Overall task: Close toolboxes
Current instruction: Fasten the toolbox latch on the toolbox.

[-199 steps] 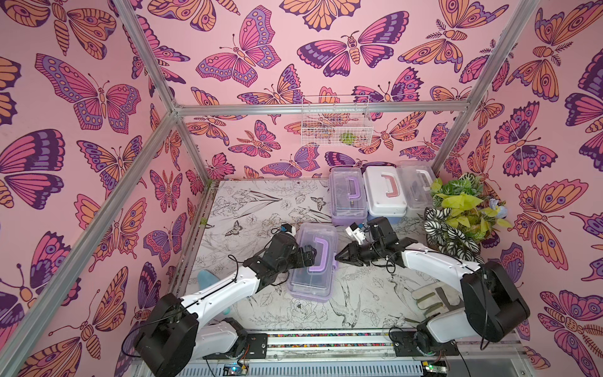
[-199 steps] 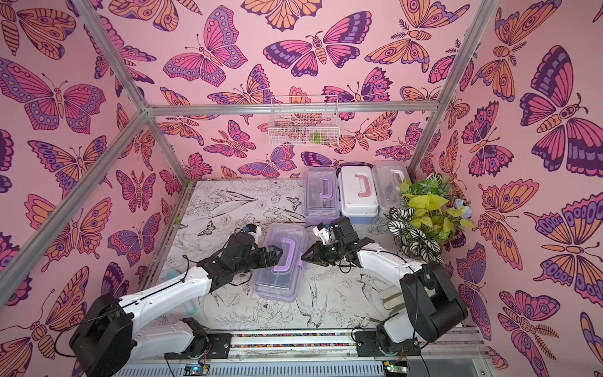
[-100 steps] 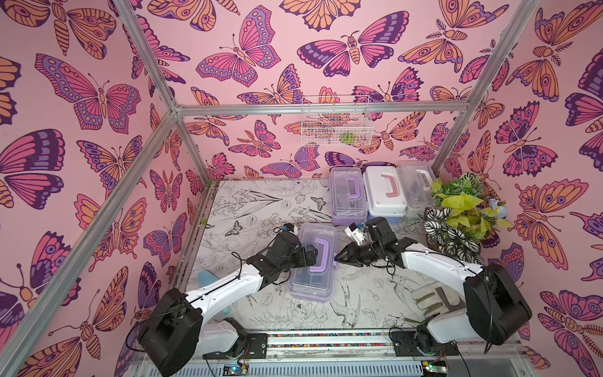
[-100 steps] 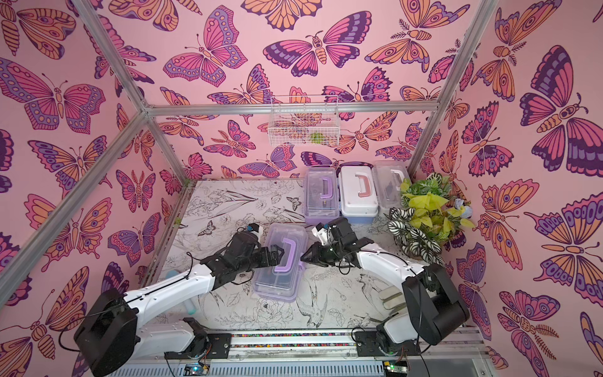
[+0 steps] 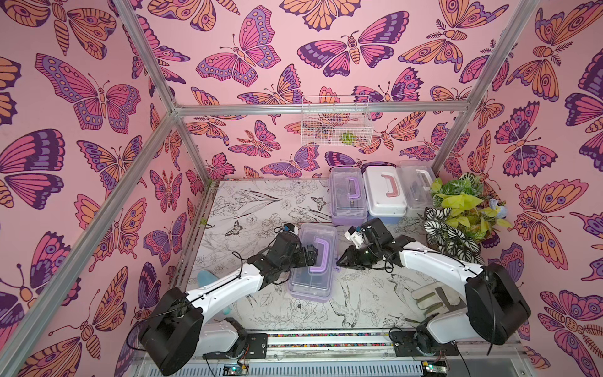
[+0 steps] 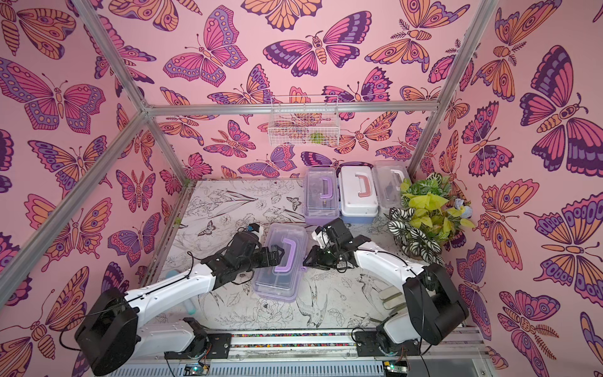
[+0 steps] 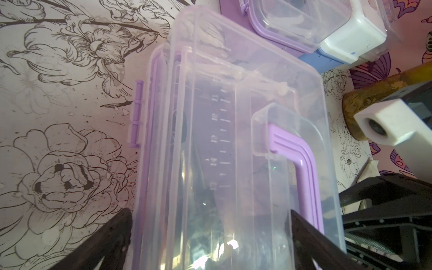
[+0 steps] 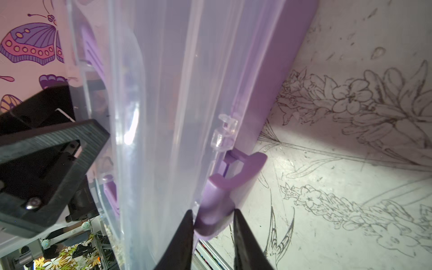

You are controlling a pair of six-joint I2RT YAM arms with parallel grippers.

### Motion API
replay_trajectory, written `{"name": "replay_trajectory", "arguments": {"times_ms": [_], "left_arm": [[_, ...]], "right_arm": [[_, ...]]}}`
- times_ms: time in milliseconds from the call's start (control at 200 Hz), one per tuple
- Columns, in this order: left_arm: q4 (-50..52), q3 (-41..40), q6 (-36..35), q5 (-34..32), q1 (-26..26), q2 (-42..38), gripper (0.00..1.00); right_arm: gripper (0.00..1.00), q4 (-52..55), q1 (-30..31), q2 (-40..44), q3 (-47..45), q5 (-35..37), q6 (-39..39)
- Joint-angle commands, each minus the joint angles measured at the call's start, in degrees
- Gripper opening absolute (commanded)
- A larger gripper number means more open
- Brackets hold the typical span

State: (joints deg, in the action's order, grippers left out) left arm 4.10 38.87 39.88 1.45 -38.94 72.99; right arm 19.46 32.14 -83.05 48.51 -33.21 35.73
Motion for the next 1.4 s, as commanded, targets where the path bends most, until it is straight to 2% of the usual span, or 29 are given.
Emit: {"name": "replay_trajectory", "arguments": {"times_ms": [0, 215, 756, 1086, 1302, 1397], "left_arm": [[7.3, -1.8, 1.0, 1.6, -0.7, 2.9, 0.99], [7.3, -1.8, 1.0, 1.6, -0.8, 3.1, 0.99], [7.1, -2.0, 1.1, 1.9, -0.8, 3.7, 1.0], [6.9, -2.2, 1.3, 2.2, -0.9, 3.5, 0.98], [6.4, -1.7, 1.3, 2.8, -1.1, 4.5, 0.96], [5.9, -1.6, 1.6, 3.2, -1.2, 5.0, 0.95]], "right_arm": [[0.3, 1.8, 0.6, -0.8, 1.2, 1.1, -0.7], [0.29, -3.4, 0.7, -1.5, 0.2, -2.0, 1.7], [0.25, -6.6, 1.0, -2.1, -0.4, -2.7, 3.8], [0.24, -10.4, 1.6, -2.0, -4.7, -2.7, 5.7], [0.25, -17.7, 1.9, -2.8, -7.2, -3.4, 8.0], [0.25, -26.0, 2.3, -3.8, -9.2, -7.3, 11.7]]}}
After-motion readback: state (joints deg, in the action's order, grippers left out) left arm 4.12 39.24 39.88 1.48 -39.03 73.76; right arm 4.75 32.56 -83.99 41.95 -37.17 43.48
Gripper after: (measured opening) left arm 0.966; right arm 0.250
